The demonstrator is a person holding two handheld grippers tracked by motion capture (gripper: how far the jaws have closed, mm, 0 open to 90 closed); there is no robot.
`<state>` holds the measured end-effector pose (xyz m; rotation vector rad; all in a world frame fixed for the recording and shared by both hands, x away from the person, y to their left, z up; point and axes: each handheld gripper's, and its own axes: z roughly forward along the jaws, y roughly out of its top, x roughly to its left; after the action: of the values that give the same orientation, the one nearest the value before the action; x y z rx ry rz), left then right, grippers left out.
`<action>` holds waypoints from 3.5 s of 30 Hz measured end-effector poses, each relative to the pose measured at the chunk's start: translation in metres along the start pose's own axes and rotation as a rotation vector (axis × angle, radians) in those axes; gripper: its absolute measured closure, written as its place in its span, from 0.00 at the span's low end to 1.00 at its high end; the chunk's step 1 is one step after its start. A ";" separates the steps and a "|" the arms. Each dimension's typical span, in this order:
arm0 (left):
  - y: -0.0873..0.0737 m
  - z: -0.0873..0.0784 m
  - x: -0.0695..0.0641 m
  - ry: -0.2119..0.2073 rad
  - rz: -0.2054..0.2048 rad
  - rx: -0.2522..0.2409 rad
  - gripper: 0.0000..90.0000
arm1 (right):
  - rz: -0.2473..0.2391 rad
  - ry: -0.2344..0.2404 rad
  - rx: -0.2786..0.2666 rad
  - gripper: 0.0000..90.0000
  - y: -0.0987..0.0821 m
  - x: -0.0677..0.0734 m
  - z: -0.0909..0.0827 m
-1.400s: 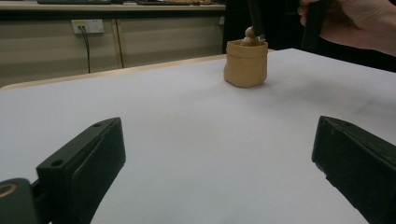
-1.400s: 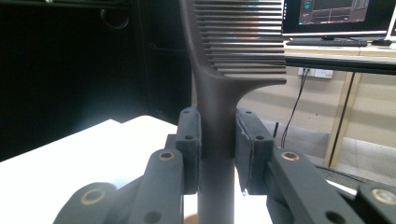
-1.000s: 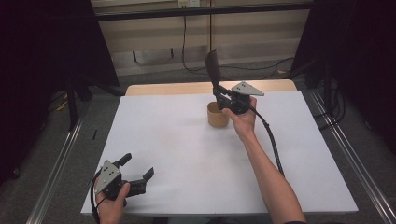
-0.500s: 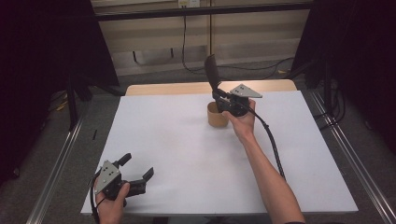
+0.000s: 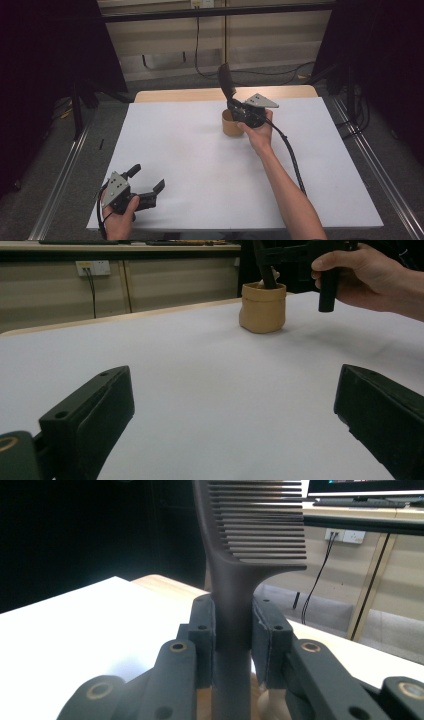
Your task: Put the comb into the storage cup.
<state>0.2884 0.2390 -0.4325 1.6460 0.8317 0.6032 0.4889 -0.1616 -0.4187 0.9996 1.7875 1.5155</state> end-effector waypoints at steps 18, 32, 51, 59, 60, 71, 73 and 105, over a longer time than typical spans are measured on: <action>0.001 -0.001 0.000 0.007 -0.003 -0.005 0.03 | 0.004 -0.012 0.014 0.81 -0.012 0.002 -0.006; 0.001 -0.001 0.000 0.005 0.006 0.000 0.03 | 0.009 -0.028 0.032 0.81 -0.018 0.004 -0.010; 0.001 0.000 0.000 0.000 -0.002 0.002 0.03 | 0.045 -0.031 0.057 0.80 -0.021 0.005 -0.011; 0.001 -0.001 0.000 0.000 0.001 0.003 0.03 | 0.054 -0.036 0.081 0.79 -0.024 0.005 -0.010; 0.001 -0.001 0.000 0.000 0.001 0.003 0.03 | 0.053 -0.036 0.082 0.79 -0.024 0.005 -0.010; 0.001 0.000 0.000 0.002 0.000 0.001 0.03 | 0.051 -0.027 0.068 0.74 -0.020 0.006 -0.013; 0.001 0.000 0.000 0.001 0.000 0.003 0.03 | 0.051 -0.023 0.066 0.71 -0.018 0.007 -0.015; 0.000 0.000 0.001 0.007 0.001 0.007 0.03 | 0.084 -0.057 0.066 0.04 -0.005 0.009 -0.044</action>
<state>0.2891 0.2395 -0.4325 1.6515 0.8387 0.6072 0.4468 -0.1782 -0.4151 1.1515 1.7857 1.4710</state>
